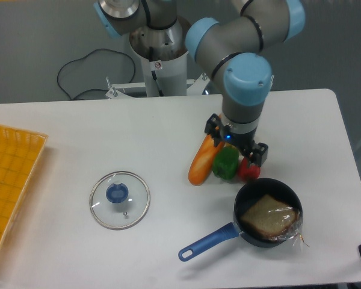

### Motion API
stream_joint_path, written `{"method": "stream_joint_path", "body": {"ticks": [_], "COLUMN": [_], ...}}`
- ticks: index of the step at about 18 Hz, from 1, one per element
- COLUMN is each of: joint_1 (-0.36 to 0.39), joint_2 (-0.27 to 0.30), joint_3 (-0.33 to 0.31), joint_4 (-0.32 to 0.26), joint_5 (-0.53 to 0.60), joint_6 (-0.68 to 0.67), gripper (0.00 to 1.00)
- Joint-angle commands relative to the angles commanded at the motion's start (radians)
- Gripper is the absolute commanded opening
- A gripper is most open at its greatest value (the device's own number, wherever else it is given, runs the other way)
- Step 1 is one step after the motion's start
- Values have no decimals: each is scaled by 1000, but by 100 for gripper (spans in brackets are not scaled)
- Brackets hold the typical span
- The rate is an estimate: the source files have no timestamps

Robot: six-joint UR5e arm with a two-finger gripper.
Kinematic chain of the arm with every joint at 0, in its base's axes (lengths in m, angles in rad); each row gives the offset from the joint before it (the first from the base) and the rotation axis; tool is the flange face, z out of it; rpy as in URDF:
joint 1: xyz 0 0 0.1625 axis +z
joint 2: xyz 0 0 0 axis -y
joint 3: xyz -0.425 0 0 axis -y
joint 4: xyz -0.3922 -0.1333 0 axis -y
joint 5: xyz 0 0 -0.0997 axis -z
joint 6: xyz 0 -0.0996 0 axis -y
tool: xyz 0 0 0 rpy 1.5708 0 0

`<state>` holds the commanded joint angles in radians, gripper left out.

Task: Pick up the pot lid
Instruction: 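Move the gripper away from the peppers toward the glass lid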

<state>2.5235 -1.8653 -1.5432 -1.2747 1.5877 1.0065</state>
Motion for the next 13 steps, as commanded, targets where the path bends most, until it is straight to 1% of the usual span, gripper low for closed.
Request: {"method": "stream_joint_path", "body": {"ticks": [4,6,8,13], "joint_1": [-25,-28,-34,-87], "joint_2": [12,31,46,43], "joint_3": [-9,-37,-66,-67], "joint_4": [-5,-6,-6,0], "joint_5": [-41,-72,-80,-81], "joint_6": [-120,-129,-152,-305], "gripper": [100,100,100,100]}}
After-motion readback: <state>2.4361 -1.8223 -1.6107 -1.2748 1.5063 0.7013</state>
